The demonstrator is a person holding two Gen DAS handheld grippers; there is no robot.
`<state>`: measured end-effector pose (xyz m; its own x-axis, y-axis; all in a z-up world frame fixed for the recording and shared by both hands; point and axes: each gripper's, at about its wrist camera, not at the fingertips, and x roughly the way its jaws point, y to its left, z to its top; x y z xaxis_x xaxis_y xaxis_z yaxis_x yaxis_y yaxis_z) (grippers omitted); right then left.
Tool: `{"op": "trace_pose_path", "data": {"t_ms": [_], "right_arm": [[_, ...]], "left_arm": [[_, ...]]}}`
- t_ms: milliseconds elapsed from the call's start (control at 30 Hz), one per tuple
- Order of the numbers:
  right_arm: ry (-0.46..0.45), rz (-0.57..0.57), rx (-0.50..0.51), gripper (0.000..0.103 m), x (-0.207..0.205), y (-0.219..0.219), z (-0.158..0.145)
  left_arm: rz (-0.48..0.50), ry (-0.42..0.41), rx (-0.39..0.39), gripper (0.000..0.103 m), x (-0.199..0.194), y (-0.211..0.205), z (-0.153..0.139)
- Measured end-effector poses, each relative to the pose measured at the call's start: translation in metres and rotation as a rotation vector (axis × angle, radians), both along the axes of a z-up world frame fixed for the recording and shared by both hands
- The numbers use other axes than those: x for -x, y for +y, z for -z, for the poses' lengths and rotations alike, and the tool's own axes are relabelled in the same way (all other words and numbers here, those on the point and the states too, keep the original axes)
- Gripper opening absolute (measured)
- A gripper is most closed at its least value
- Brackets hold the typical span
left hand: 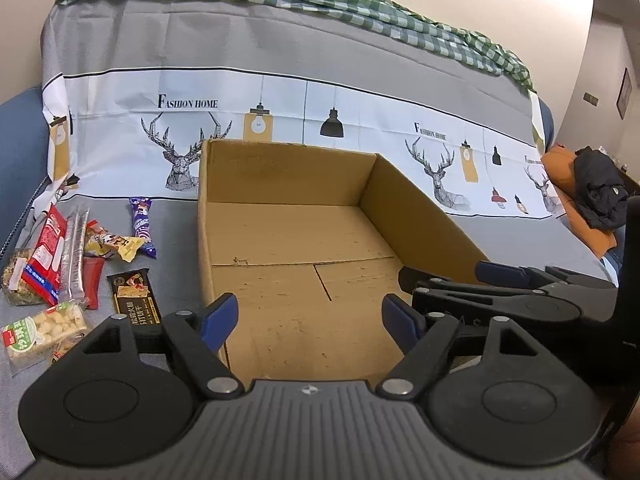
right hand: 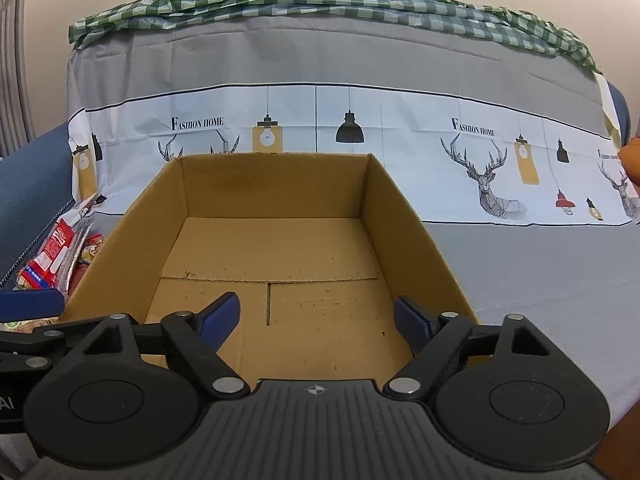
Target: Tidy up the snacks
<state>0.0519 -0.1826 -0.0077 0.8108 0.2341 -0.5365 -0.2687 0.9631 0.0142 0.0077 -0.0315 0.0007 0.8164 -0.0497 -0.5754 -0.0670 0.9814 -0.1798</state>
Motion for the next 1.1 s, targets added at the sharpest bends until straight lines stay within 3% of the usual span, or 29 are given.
{"op": "trace_pose_path", "data": {"t_ms": [467,1100], "right_arm": [[-0.002,-0.016,0.018,0.079,-0.0002,0.0005,-0.0050],[0.013,-0.027,-0.031,0.077,0.0006,-0.0002,-0.0048]], "left_arm": [[0.017,0.015,0.027,0.079,-0.0008,0.0010,0.0021],[0.013,0.019,0.031,0.078,-0.0006,0.0044,0.0024]]}}
